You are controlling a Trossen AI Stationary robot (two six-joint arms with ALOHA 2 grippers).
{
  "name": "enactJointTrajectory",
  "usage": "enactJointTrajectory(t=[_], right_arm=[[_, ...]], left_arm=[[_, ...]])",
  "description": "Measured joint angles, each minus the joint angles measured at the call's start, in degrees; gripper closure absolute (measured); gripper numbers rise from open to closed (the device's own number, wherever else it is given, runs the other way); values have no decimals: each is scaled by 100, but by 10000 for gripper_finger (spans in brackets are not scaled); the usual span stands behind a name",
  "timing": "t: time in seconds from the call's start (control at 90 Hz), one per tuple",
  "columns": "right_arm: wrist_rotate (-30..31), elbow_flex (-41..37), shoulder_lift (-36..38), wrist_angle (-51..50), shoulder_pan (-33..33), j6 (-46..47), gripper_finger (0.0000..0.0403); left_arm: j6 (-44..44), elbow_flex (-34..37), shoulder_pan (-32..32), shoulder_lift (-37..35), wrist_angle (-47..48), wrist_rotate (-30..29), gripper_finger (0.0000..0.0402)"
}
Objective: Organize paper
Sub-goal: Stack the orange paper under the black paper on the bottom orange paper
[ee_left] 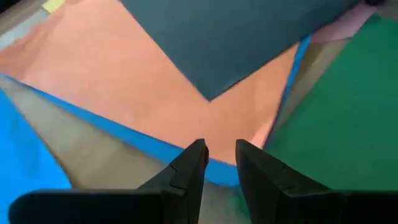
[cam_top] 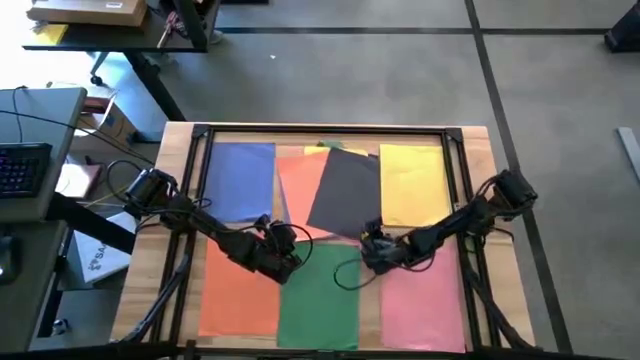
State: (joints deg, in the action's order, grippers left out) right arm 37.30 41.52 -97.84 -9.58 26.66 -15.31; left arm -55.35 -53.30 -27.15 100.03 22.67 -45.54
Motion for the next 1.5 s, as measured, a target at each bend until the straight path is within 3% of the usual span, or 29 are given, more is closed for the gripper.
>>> enactJointTrajectory(t=[0.167,0.344,0.578,0.967,1.111,1.356,1.5], right_arm=[[449,271,0,-813,441,445,199],[474,371,0,-1394,621,922,199],[511,41,-74,-1124,543,1095,199],[1014,-13,-129,-193,227,519,203],[1014,0,-129,-171,48,495,246],[943,13,-115,-122,-274,690,381],[1005,287,64,-131,-282,758,398]], left_arm=[[55,0,-89,0,-28,2,323],[-4,0,-82,2,-51,7,323],[-4,0,-93,2,-80,2,323],[160,-4,-19,2,-205,-46,323],[160,-4,-25,2,-205,-48,323],[626,-4,-16,5,-578,-393,323],[1617,-4,-14,5,-1365,-632,323]])
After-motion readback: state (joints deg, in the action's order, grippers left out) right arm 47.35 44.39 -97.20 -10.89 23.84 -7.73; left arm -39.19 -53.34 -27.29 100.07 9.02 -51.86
